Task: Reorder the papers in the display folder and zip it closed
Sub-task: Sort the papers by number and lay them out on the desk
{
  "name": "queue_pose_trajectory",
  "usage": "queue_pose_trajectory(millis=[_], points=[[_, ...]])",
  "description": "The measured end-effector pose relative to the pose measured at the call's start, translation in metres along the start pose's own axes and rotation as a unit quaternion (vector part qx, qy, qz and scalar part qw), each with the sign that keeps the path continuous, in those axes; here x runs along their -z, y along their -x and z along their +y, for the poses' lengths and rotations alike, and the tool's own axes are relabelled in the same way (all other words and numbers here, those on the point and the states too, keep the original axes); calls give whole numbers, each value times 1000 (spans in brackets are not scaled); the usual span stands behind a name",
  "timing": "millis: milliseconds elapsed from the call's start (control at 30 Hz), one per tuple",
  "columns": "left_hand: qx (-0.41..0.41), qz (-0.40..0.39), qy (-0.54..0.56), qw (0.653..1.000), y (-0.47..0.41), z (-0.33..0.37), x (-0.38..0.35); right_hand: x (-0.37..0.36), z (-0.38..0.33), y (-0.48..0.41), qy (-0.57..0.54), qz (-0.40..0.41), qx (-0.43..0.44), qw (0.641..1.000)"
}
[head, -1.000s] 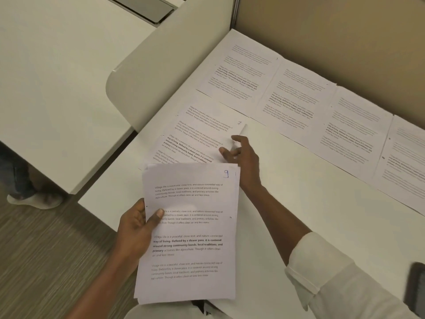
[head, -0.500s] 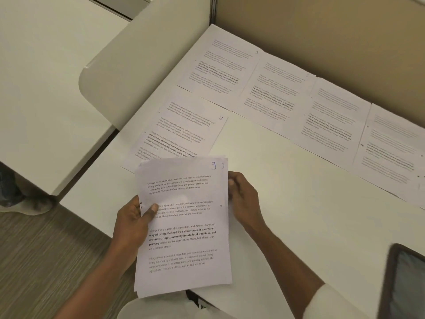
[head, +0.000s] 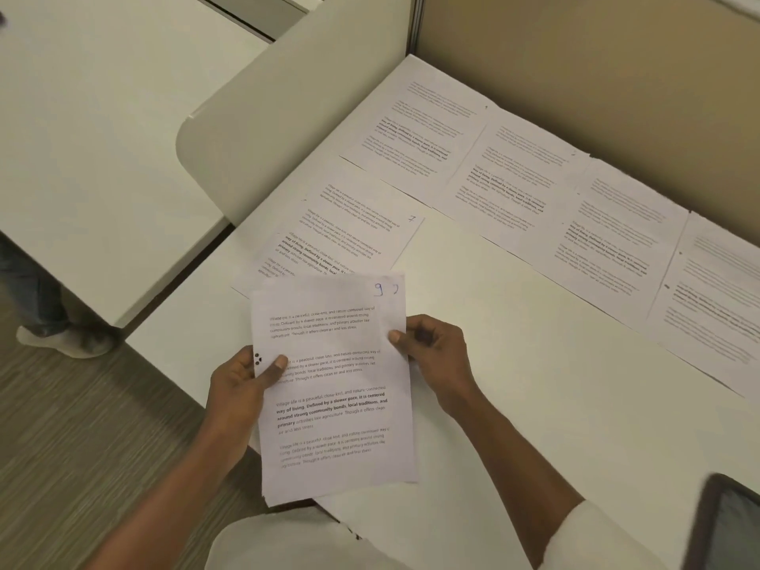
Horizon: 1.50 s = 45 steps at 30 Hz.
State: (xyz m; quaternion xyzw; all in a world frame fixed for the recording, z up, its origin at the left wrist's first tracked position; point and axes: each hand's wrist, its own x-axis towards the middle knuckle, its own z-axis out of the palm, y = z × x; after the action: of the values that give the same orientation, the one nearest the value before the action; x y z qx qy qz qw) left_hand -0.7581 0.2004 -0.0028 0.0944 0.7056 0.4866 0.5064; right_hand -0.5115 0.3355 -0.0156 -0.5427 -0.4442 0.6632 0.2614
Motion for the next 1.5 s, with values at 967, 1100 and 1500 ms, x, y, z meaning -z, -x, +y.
queue_pose_trajectory(millis=[967, 1100, 1500], points=[[12, -24, 20, 999, -2, -5, 8, 4, 20, 7, -32, 39, -14, 999], [4, -30, 20, 999, 0, -5, 11, 12, 15, -11, 127, 79, 60, 987], [-29, -28, -93, 995, 12, -11, 26, -27, -34, -111, 596, -71, 261, 756]])
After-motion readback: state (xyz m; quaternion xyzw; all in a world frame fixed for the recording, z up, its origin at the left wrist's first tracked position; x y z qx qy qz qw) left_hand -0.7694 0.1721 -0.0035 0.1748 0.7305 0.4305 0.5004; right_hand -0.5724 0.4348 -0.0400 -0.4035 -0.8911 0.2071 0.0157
